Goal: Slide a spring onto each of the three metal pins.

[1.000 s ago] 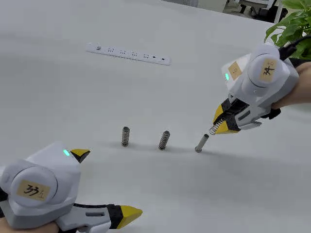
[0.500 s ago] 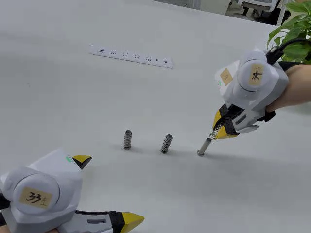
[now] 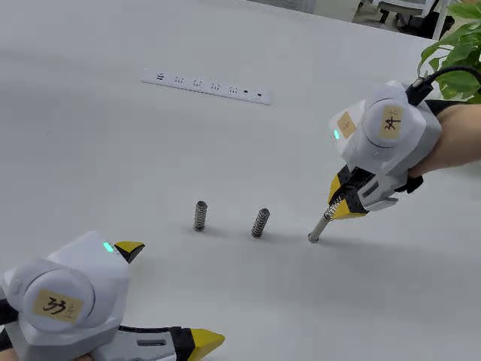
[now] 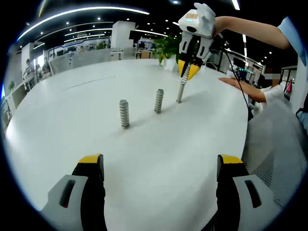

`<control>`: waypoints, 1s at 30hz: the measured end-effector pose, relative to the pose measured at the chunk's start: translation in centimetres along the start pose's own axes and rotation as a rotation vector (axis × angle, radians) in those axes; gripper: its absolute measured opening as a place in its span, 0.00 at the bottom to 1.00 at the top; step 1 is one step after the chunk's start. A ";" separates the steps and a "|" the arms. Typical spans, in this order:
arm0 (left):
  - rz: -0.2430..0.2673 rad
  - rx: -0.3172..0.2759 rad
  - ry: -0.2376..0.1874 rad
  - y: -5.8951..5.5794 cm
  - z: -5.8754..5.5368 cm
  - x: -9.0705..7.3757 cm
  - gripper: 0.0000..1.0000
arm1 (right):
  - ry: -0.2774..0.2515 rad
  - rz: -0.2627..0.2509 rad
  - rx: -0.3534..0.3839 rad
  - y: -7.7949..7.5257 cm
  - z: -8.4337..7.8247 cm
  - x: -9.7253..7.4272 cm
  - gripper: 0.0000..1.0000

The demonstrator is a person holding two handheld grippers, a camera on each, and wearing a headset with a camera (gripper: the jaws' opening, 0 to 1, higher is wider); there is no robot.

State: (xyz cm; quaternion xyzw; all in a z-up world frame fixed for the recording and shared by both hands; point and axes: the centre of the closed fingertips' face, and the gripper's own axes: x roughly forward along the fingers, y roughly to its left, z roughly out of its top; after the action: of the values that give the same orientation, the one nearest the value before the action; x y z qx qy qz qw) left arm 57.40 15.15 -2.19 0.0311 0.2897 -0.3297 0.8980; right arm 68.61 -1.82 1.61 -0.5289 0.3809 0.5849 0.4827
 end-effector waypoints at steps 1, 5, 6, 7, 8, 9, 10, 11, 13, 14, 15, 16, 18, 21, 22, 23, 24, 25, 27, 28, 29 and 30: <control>0.000 -0.001 0.000 0.0 0.0 0.0 0.96 | 0.002 0.002 -0.001 0.0 0.0 0.1 0.08; 0.001 -0.007 0.000 0.0 -0.1 0.0 0.96 | 0.010 0.006 -0.009 -0.1 -0.2 0.5 0.08; 0.001 -0.007 -0.001 0.0 -0.1 0.0 0.96 | 0.013 0.008 -0.010 -0.1 -0.2 0.6 0.08; 0.000 -0.008 -0.001 0.0 -0.2 0.0 0.96 | 0.015 0.009 -0.011 -0.1 -0.3 0.7 0.08; -0.001 -0.010 0.000 -0.1 -0.2 -0.1 0.95 | 0.020 0.010 -0.015 -0.1 -0.3 0.9 0.08; 0.000 -0.011 0.001 -0.1 -0.3 -0.1 0.95 | 0.024 0.012 -0.015 -0.2 -0.4 1.0 0.08; 0.000 -0.011 0.001 -0.1 -0.3 -0.1 0.95 | 0.032 0.014 -0.019 -0.2 -0.6 1.2 0.08; 0.000 -0.012 0.001 -0.1 -0.3 -0.1 0.95 | 0.037 0.015 -0.023 -0.1 -0.5 1.3 0.08; 0.000 -0.014 0.001 -0.1 -0.3 -0.2 0.95 | 0.046 0.018 -0.028 0.1 -0.4 1.6 0.08; 0.000 -0.015 0.002 -0.1 -0.4 -0.2 0.94 | 0.049 0.021 -0.030 0.1 -0.5 1.7 0.08; 0.001 -0.017 0.003 0.0 -0.4 -0.2 0.94 | 0.051 0.025 -0.027 0.1 -0.5 2.0 0.08; 0.002 -0.019 0.004 0.0 -0.5 -0.2 0.94 | 0.052 0.026 -0.027 0.1 -0.5 2.2 0.08; 0.004 -0.023 0.004 0.0 -0.6 -0.2 0.94 | 0.059 0.029 -0.030 0.1 -0.6 2.6 0.08; 0.004 -0.027 0.004 0.0 -0.7 -0.3 0.94 | 0.068 0.035 -0.032 0.1 -0.7 3.2 0.08; 0.005 -0.028 0.005 0.0 -0.8 -0.3 0.94 | 0.068 0.038 -0.033 0.2 -0.7 3.3 0.08; 0.004 -0.030 0.006 0.0 -0.9 -0.3 0.94 | 0.068 0.040 -0.032 0.2 -0.5 3.4 0.08; 0.004 -0.032 0.007 -0.1 -0.9 -0.2 0.94 | 0.069 0.040 -0.032 0.2 -0.4 3.4 0.08; 0.005 -0.033 0.008 0.0 -1.0 -0.2 0.94 | 0.073 0.043 -0.034 0.3 -0.4 3.6 0.08; 0.005 -0.036 0.009 -0.1 -1.0 -0.2 0.93 | 0.077 0.046 -0.036 0.3 -0.4 3.8 0.08; 0.005 -0.037 0.010 0.0 -1.0 -0.2 0.93 | 0.081 0.049 -0.040 0.4 -0.4 4.0 0.08; 0.007 -0.038 0.010 0.0 -1.1 -0.2 0.93 | 0.085 0.051 -0.042 0.6 -0.3 4.0 0.08; 0.008 -0.040 0.011 0.0 -1.1 -0.2 0.93 | 0.093 0.050 -0.049 0.6 -0.3 4.1 0.08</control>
State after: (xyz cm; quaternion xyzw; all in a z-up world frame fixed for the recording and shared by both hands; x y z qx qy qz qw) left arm 56.76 15.57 -2.99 0.0162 0.3010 -0.3202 0.8981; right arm 68.18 -1.61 -2.54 -0.5575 0.4014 0.5809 0.4366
